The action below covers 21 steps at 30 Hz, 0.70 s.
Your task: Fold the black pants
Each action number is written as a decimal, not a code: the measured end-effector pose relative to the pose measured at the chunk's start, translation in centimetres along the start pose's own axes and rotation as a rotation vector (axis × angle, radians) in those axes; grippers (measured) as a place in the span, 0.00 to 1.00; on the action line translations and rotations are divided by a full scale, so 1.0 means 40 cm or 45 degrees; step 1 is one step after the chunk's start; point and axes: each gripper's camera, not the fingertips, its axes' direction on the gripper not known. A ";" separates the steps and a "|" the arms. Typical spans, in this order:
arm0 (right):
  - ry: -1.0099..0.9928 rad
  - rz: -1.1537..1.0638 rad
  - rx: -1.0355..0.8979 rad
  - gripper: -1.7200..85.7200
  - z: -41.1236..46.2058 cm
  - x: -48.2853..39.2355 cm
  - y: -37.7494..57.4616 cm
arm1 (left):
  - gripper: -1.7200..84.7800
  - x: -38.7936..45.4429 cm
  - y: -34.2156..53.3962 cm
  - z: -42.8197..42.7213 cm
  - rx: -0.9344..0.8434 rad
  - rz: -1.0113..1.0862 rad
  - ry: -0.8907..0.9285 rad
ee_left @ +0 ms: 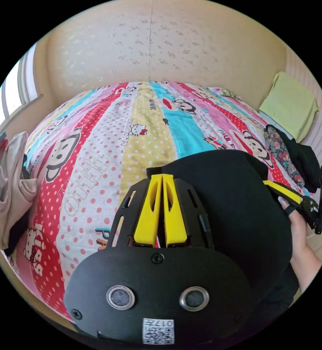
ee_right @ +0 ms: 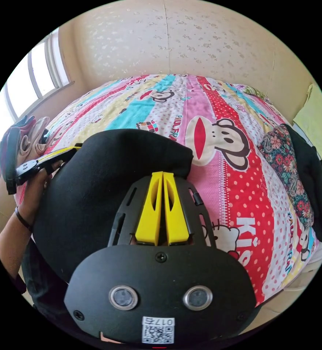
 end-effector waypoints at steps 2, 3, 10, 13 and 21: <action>0.033 -0.018 0.007 0.02 0.002 -0.022 0.002 | 0.01 0.026 -0.003 -0.001 0.015 0.025 -0.054; 0.051 -0.027 0.012 0.02 0.003 -0.035 0.003 | 0.01 0.049 -0.007 0.001 0.014 0.052 -0.094; 0.034 -0.019 0.019 0.02 0.007 -0.072 0.005 | 0.01 0.087 -0.026 -0.031 0.051 0.061 -0.116; 0.018 -0.011 0.019 0.02 0.008 -0.084 0.004 | 0.01 0.071 -0.005 -0.119 0.067 0.006 -0.143; 0.016 -0.011 0.021 0.02 0.012 -0.134 -0.001 | 0.04 0.093 0.398 -0.416 0.490 -0.131 0.188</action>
